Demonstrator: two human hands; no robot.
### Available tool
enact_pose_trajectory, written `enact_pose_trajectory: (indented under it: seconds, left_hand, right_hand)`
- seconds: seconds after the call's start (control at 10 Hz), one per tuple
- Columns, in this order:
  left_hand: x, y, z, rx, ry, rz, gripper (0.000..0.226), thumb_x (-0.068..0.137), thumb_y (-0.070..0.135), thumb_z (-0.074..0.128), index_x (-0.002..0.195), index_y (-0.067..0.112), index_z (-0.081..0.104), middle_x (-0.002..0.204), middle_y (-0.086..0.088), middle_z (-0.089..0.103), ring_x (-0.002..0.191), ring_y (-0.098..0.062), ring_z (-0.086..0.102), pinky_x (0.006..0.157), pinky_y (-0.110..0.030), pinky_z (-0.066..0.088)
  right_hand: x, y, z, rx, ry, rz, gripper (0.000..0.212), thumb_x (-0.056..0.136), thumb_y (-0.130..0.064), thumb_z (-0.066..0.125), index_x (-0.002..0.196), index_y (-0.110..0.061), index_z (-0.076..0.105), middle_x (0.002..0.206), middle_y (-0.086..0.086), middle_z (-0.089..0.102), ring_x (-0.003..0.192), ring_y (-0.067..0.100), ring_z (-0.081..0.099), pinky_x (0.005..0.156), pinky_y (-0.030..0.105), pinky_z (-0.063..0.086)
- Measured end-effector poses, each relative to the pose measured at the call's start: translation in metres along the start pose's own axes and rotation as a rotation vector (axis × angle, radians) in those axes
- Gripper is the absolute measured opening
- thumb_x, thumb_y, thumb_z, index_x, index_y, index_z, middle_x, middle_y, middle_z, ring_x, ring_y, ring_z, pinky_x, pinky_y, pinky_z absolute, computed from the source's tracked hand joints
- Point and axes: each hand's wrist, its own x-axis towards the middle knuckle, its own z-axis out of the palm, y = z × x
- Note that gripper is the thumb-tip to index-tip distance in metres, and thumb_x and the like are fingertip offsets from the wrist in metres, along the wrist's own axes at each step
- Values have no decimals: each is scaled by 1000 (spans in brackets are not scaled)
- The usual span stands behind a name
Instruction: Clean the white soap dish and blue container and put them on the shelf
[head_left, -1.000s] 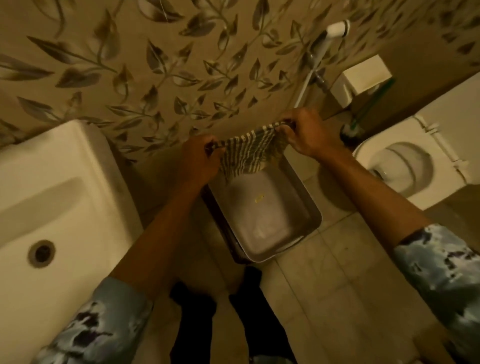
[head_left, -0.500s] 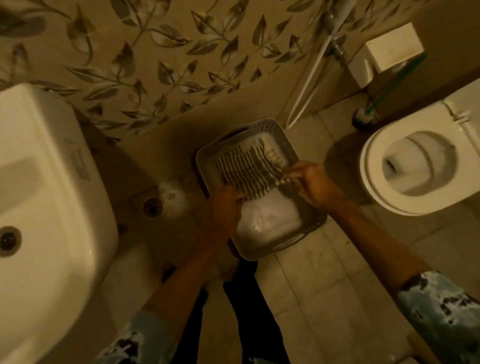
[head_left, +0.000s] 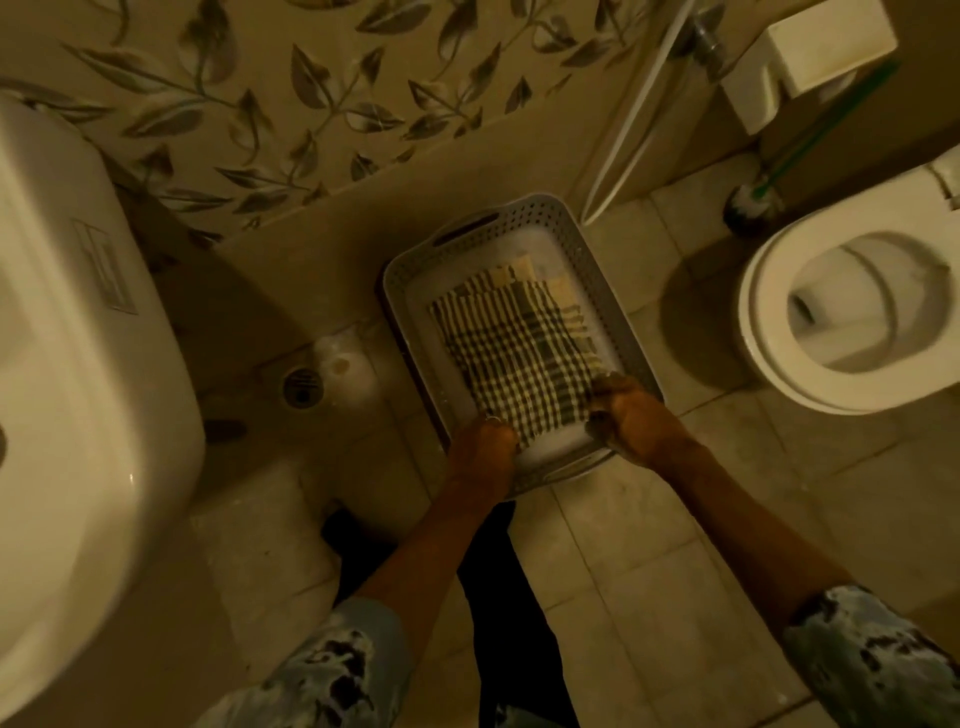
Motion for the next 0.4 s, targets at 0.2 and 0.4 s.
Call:
enact_pose_trajectory:
  seconds: [0.2, 0.4]
  left_hand:
    - [-16, 11, -8, -53, -64, -16, 31, 94, 12, 51, 124, 5, 53, 132, -16, 52, 119, -30, 51, 100, -37, 43]
    - [-40, 5, -50, -134, 6, 74, 40, 92, 19, 54, 130, 8, 45, 133, -15, 49, 118, -31, 51, 97, -36, 44]
  right_hand:
    - [-6, -10, 5, -159, 5, 17, 31, 95, -17, 51, 123, -4, 57, 128, 16, 53, 106, 27, 53, 89, 19, 40]
    - [-27, -59, -18, -175, -38, 78, 40, 94, -25, 56, 128, -5, 55, 134, 20, 51, 120, 37, 51, 100, 37, 41]
